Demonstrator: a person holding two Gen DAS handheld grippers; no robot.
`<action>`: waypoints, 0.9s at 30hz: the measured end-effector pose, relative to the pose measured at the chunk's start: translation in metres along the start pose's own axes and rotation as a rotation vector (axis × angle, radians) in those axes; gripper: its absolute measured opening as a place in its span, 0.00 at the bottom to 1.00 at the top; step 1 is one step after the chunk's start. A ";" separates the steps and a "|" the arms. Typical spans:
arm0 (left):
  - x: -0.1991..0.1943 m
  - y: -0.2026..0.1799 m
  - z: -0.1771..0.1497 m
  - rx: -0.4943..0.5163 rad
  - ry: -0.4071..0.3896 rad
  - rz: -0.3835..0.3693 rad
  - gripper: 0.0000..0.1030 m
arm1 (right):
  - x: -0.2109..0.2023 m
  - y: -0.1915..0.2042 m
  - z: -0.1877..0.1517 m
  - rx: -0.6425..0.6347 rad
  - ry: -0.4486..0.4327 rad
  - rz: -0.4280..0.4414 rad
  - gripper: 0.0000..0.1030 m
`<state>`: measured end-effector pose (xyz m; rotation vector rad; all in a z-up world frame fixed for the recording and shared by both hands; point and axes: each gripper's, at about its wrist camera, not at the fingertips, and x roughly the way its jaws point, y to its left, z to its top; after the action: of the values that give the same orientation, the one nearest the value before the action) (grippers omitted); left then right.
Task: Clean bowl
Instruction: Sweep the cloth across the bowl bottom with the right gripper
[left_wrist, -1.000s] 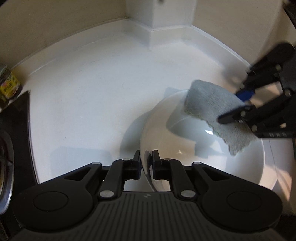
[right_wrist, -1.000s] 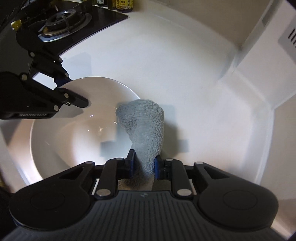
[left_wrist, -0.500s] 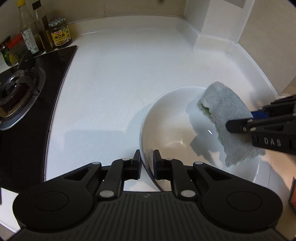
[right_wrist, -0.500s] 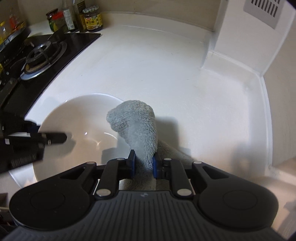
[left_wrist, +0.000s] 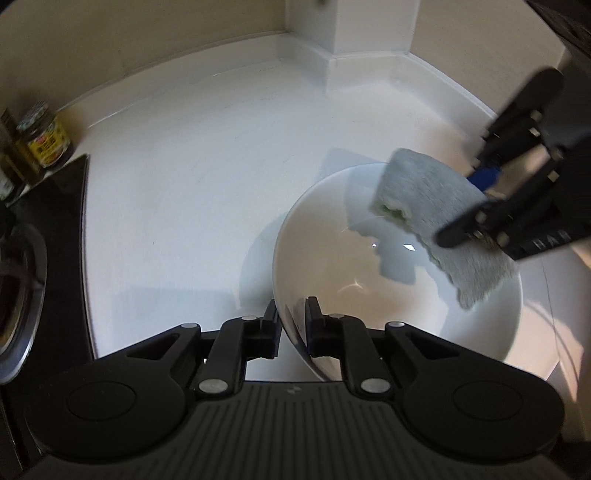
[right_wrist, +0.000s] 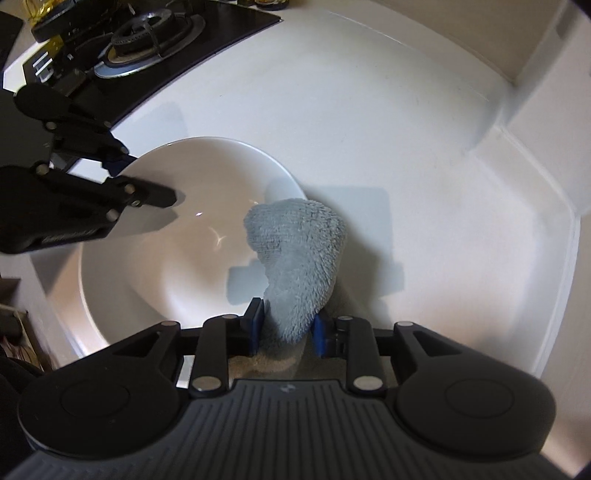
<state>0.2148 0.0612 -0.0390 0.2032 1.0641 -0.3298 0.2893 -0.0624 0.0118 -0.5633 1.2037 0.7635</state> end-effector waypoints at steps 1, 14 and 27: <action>0.001 0.000 0.001 0.015 0.001 0.000 0.12 | 0.003 -0.001 0.006 -0.009 0.009 0.003 0.23; 0.003 0.013 -0.001 -0.283 -0.028 0.028 0.11 | 0.005 -0.011 -0.008 0.243 -0.150 -0.058 0.15; -0.003 0.000 -0.006 -0.167 -0.009 0.062 0.06 | -0.004 0.008 -0.068 0.507 -0.260 -0.077 0.16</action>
<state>0.2087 0.0631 -0.0387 0.0851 1.0687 -0.1848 0.2407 -0.1086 -0.0028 -0.0858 1.0719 0.4241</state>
